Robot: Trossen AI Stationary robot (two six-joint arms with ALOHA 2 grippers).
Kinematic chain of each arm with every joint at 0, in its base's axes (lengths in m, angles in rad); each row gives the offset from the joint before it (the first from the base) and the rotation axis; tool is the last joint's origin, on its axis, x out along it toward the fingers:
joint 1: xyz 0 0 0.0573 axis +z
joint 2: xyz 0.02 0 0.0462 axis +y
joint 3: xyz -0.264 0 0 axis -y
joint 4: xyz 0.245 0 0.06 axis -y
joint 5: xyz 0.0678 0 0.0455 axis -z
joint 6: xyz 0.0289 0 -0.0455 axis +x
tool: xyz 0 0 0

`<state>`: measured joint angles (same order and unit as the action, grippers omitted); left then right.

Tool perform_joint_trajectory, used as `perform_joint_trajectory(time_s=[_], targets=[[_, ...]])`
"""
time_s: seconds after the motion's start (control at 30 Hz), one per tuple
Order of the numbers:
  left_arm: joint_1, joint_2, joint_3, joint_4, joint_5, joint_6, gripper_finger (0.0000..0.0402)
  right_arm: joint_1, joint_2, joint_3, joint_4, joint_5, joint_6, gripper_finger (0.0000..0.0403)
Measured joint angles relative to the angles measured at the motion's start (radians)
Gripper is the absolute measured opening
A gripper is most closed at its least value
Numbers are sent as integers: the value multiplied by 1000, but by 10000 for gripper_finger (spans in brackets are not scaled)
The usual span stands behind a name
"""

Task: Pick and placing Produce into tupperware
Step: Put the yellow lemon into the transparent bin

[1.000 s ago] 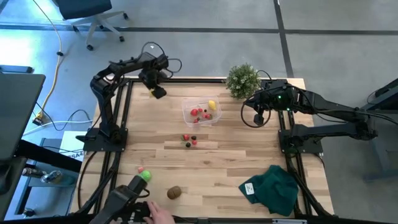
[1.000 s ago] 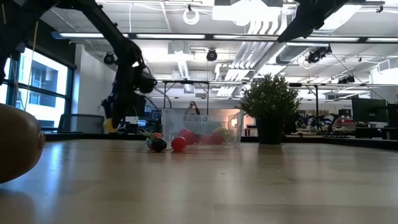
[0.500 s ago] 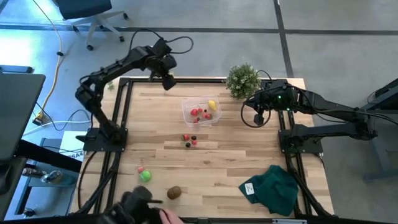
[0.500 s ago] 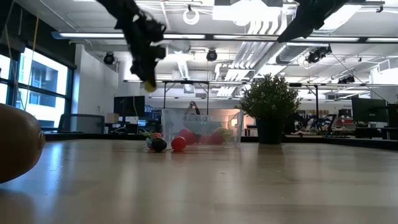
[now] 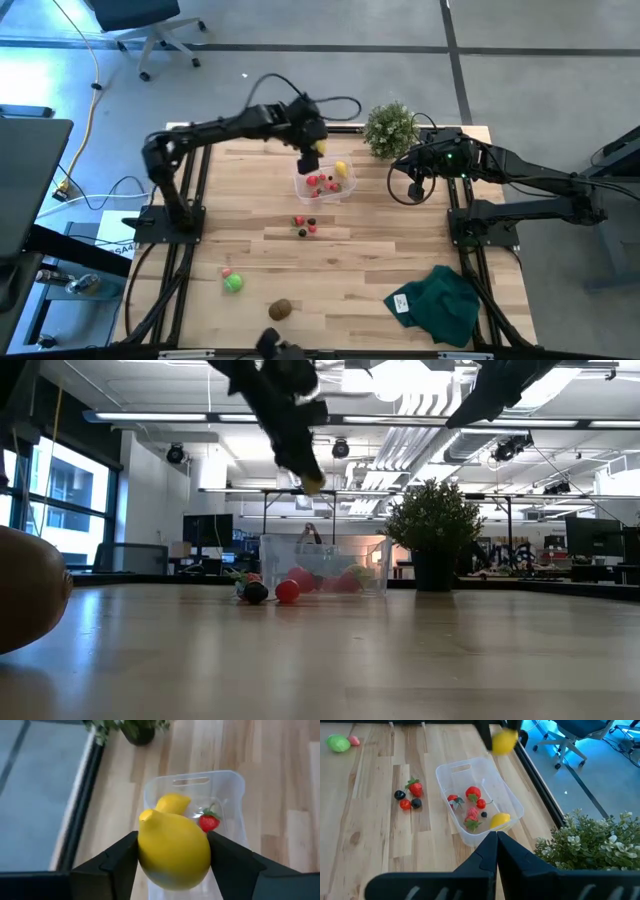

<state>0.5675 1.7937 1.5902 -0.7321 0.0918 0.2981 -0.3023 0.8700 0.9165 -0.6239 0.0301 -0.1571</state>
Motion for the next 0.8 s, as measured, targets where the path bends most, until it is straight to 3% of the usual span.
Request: perform_joint_trajectory(time_s=[0.17,0.33,0.67,0.8], targets=[[-20,105,0,32,51,-19,223,0,0,0,0,0,0,0],[-41,171,0,44,74,-21,201,0,0,0,0,0,0,0],[-74,251,0,41,52,-25,224,0,0,0,0,0,0,0],[-73,273,0,41,52,-23,210,0,0,0,0,0,0,0]])
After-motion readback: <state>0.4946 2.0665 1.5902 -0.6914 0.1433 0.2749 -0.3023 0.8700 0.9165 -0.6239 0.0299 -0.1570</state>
